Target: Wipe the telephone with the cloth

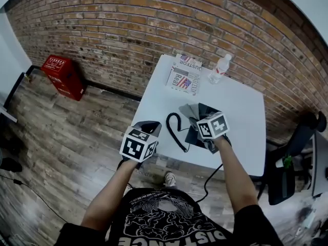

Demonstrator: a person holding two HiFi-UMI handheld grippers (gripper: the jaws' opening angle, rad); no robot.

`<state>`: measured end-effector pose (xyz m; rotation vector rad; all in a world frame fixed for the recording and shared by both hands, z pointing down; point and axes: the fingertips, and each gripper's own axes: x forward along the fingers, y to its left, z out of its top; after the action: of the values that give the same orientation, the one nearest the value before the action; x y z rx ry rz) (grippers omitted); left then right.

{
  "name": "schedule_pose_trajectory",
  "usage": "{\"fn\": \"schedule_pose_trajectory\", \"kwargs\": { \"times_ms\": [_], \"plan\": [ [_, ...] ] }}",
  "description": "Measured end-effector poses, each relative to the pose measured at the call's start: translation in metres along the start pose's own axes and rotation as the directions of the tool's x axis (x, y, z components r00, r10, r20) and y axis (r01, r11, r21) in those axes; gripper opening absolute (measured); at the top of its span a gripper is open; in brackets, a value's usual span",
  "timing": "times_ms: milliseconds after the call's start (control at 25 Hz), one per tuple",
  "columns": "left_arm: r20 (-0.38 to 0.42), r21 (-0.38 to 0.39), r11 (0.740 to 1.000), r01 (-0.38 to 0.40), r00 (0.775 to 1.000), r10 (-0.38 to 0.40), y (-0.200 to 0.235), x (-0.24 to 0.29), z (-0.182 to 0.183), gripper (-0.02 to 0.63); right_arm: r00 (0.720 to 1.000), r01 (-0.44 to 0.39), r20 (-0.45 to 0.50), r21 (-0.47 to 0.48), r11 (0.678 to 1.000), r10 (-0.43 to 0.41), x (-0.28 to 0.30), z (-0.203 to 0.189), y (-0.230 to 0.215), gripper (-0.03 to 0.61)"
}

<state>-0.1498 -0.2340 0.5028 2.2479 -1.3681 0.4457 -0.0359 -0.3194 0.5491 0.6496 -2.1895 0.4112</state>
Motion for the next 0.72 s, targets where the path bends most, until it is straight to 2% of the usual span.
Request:
{"fn": "schedule_pose_trajectory", "kwargs": {
  "times_ms": [720],
  "plan": [
    [-0.015, 0.011, 0.999, 0.05, 0.999, -0.05, -0.005, -0.016, -0.019, 0.006, 1.0, 0.005, -0.011, 0.066, 0.998, -0.004, 0.004, -0.034, 0.038, 0.012]
  ]
}}
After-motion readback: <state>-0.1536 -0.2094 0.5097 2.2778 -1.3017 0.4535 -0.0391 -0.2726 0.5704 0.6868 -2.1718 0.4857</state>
